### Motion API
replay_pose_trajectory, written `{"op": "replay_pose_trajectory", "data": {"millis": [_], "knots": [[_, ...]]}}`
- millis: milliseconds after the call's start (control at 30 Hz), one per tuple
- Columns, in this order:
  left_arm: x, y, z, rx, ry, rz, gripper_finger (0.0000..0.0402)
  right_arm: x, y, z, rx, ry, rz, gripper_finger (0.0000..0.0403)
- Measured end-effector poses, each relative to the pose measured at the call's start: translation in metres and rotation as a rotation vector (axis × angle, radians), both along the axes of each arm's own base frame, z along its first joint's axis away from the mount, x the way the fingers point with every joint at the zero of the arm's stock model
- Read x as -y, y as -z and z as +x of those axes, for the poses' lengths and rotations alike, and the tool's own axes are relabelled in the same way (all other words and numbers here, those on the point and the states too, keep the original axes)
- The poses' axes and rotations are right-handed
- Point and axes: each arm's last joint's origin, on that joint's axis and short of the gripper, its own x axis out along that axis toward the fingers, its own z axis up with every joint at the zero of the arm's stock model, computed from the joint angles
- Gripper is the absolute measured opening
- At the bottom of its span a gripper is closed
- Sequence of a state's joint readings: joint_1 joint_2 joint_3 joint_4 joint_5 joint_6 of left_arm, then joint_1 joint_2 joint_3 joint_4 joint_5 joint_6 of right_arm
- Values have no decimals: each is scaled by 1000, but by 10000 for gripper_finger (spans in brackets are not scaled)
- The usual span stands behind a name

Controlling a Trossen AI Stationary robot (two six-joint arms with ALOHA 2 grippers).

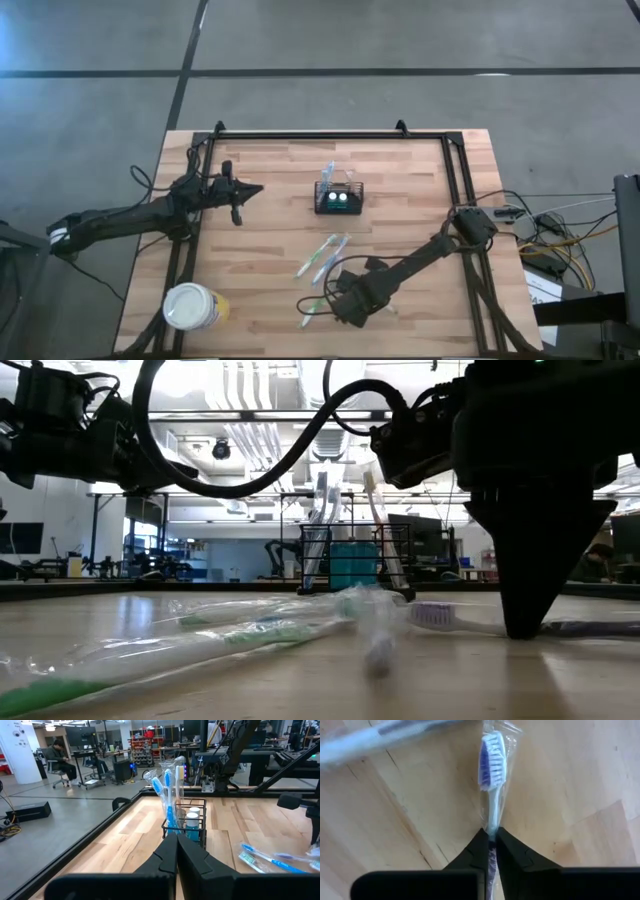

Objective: Pick & Place toothbrushing station
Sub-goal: Put the right purple toothbrush into the wire organizer

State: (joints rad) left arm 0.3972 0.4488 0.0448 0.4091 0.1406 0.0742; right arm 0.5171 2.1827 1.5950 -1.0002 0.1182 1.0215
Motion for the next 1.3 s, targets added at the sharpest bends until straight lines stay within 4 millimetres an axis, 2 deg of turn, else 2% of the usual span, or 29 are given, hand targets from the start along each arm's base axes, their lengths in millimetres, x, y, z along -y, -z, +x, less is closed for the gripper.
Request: {"op": "replay_pose_trajectory", "data": {"millis": [233, 533, 700, 800, 933, 1033, 1100, 1300], "knots": [[0, 0, 0, -2, 0, -1, 7, 5, -12, -3, 48, -12, -79, 11], [0, 2, 0, -18, 0, -2, 7, 20, -90, -17, 368, -140, -308, 6], [0, 2, 0, -26, -1, 18, 7, 31, -133, -41, 639, -256, -445, 7], [0, 3, 0, -30, -1, 17, 7, 47, -142, -65, 761, -300, -440, 7], [0, 3, 0, -33, -2, 16, 7, 68, -147, -99, 1011, -359, -425, 8], [0, 3, 1, -36, -2, 18, 7, 88, -145, -124, 1181, -410, -371, 8], [0, 3, 1, -39, -2, 24, 7, 103, -143, -140, 1277, -385, -385, 8], [0, 3, 1, -46, -3, 60, 7, 140, -126, -182, 1429, -364, -353, 8]]}}
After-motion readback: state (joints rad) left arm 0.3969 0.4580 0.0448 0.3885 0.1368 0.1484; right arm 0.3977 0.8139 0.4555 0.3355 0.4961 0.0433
